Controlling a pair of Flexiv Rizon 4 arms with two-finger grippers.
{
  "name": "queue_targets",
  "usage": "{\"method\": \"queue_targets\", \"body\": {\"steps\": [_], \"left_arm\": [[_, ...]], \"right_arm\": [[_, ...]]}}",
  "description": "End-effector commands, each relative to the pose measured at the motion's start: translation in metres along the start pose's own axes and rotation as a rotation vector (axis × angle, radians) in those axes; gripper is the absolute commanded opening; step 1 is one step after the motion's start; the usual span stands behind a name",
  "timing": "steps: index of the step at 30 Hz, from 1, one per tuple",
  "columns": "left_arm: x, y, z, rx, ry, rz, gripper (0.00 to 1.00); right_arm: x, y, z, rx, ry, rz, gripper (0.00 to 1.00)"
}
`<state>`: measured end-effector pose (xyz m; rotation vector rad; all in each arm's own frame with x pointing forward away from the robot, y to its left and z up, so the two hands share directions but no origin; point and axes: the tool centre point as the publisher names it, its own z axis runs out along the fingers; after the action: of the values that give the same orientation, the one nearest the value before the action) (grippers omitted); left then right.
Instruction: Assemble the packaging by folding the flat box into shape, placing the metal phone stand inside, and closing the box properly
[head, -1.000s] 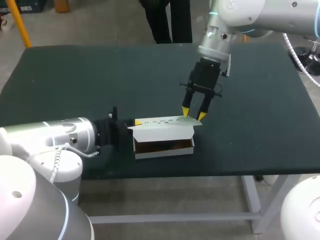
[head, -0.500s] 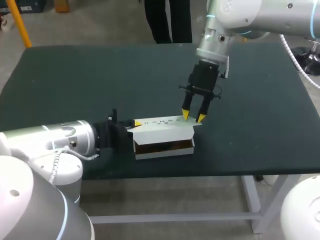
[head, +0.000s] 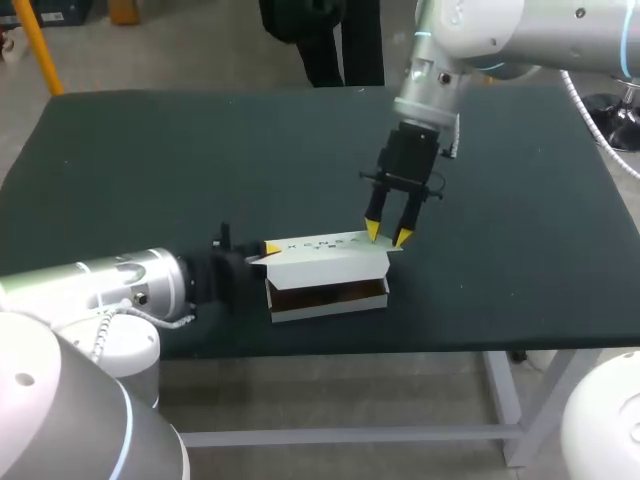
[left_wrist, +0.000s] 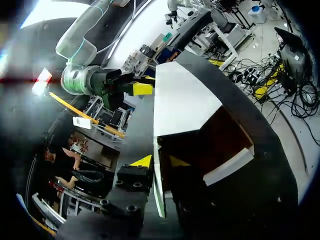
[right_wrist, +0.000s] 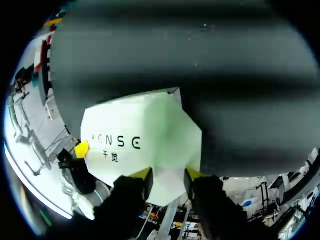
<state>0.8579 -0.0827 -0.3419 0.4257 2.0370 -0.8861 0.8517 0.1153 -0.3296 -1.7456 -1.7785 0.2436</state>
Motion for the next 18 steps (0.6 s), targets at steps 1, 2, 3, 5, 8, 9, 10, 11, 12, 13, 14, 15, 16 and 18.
{"method": "queue_targets", "body": {"steps": [1, 2, 3, 5, 8, 9, 10, 11, 12, 13, 14, 15, 16, 18], "left_arm": [[0.003, 0.002, -0.004, 0.015, -0.015, 0.000, 0.26], [0.004, 0.001, -0.004, 0.016, -0.015, 0.000, 0.29], [0.004, 0.001, -0.004, 0.017, -0.014, -0.001, 0.32], [0.005, 0.001, -0.005, 0.017, -0.013, -0.002, 0.37], [0.006, 0.002, -0.010, 0.015, -0.018, -0.007, 0.45], [0.005, 0.002, -0.012, 0.012, -0.022, -0.009, 0.45], [0.005, 0.002, -0.014, 0.008, -0.027, -0.011, 0.45], [0.005, 0.002, -0.016, 0.005, -0.031, -0.012, 0.45], [0.004, 0.003, -0.018, 0.003, -0.033, -0.013, 0.45], [0.004, 0.003, -0.020, -0.003, -0.037, -0.016, 0.45], [0.003, 0.004, -0.022, -0.009, -0.040, -0.018, 0.45], [0.003, 0.005, -0.025, -0.010, -0.043, -0.021, 0.45], [0.002, 0.006, -0.028, -0.014, -0.047, -0.029, 0.45], [0.001, 0.008, -0.034, -0.022, -0.049, -0.035, 0.45]], "right_arm": [[-0.001, 0.001, 0.000, 0.004, 0.004, 0.000, 0.45], [-0.001, 0.001, 0.000, 0.004, 0.004, 0.001, 0.45], [-0.001, 0.001, 0.000, 0.004, 0.005, 0.001, 0.45], [-0.002, 0.001, 0.001, 0.004, 0.006, 0.003, 0.45], [-0.003, 0.001, 0.001, 0.004, 0.006, 0.005, 0.45], [-0.003, 0.001, 0.001, 0.003, 0.007, 0.005, 0.45], [-0.003, 0.000, 0.001, 0.003, 0.007, 0.005, 0.44], [-0.003, 0.000, 0.001, 0.003, 0.007, 0.005, 0.44], [-0.003, 0.000, 0.001, 0.003, 0.007, 0.005, 0.44], [-0.003, 0.000, 0.001, 0.002, 0.007, 0.005, 0.44], [-0.003, 0.000, 0.001, 0.002, 0.007, 0.005, 0.45], [-0.003, 0.000, 0.001, 0.002, 0.007, 0.005, 0.45], [-0.003, 0.000, 0.001, 0.002, 0.008, 0.004, 0.45], [-0.003, 0.000, 0.001, 0.002, 0.008, 0.004, 0.45]]}}
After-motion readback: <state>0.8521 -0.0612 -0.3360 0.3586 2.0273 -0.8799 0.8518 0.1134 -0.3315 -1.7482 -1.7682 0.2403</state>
